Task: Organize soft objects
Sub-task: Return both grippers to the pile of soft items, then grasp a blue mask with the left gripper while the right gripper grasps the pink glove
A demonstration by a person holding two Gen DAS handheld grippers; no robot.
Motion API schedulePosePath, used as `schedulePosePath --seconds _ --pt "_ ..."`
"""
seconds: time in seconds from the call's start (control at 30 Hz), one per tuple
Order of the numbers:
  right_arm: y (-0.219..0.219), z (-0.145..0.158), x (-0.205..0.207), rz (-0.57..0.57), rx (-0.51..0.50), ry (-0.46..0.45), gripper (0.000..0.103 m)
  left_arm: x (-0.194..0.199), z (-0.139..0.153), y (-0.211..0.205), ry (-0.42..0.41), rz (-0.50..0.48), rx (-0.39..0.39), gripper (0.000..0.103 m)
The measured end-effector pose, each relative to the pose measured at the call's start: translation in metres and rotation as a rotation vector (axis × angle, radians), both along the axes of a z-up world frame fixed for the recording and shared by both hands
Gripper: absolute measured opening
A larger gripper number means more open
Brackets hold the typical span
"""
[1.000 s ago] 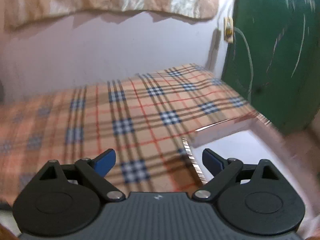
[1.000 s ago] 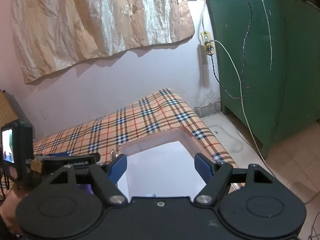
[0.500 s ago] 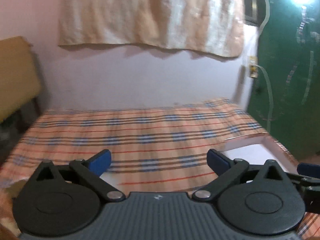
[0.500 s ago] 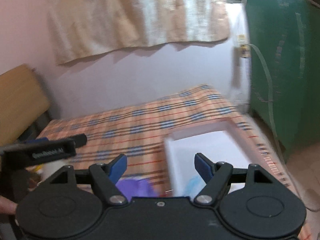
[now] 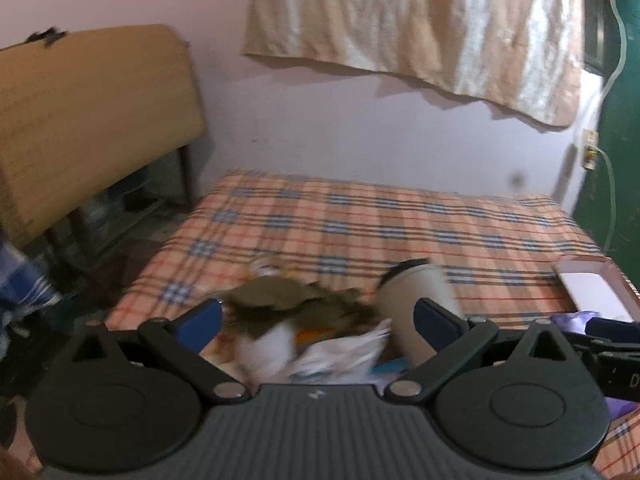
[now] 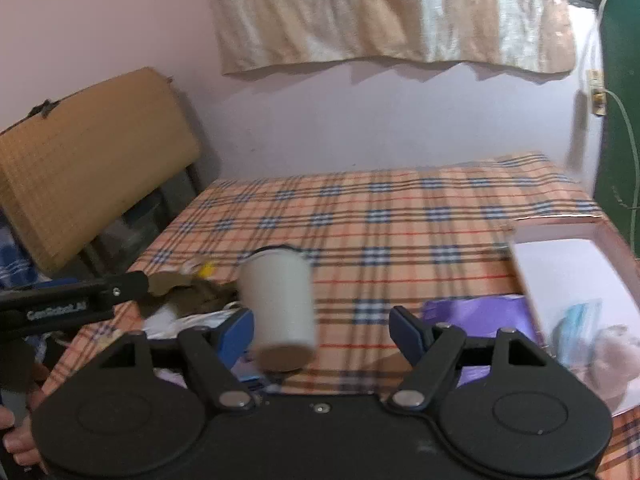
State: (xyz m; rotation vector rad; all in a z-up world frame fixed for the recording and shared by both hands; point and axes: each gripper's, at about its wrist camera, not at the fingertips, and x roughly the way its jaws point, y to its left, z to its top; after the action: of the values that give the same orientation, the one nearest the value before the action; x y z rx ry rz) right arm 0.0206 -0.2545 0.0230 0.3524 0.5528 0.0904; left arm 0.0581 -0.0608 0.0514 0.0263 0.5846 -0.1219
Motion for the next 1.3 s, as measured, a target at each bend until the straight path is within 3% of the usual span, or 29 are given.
schedulePosePath --seconds 0.27,0.57,1.0,1.03,1.13,1.17,1.23,1.3 --pt "0.060 -0.004 0.007 0.090 -0.020 0.019 0.088 -0.010 -0.011 0.047 0.024 0.070 -0.013 0.103" --pt "0.098 -0.017 0.009 0.174 -0.056 0.053 0.088 -0.018 -0.038 0.079 0.076 0.097 -0.034 0.103" --pt "0.111 -0.032 0.009 0.198 -0.057 0.091 0.088 -0.017 -0.081 0.069 0.164 0.027 -0.089 0.103" --pt "0.110 -0.033 0.009 0.200 -0.056 0.092 0.088 -0.016 -0.084 0.068 0.169 0.017 -0.097 0.097" --pt "0.111 -0.035 0.009 0.206 -0.054 0.098 0.088 -0.015 -0.091 0.065 0.204 -0.020 -0.112 0.057" --pt "0.112 -0.036 0.008 0.210 -0.055 0.099 0.088 -0.017 -0.093 0.064 0.210 -0.025 -0.115 0.049" --pt "0.114 -0.037 0.008 0.218 -0.056 0.102 0.088 -0.020 -0.092 0.066 0.208 -0.045 -0.130 0.041" --pt "0.116 -0.039 0.009 0.229 -0.053 0.107 0.088 -0.025 -0.086 0.069 0.194 -0.045 -0.137 0.039"
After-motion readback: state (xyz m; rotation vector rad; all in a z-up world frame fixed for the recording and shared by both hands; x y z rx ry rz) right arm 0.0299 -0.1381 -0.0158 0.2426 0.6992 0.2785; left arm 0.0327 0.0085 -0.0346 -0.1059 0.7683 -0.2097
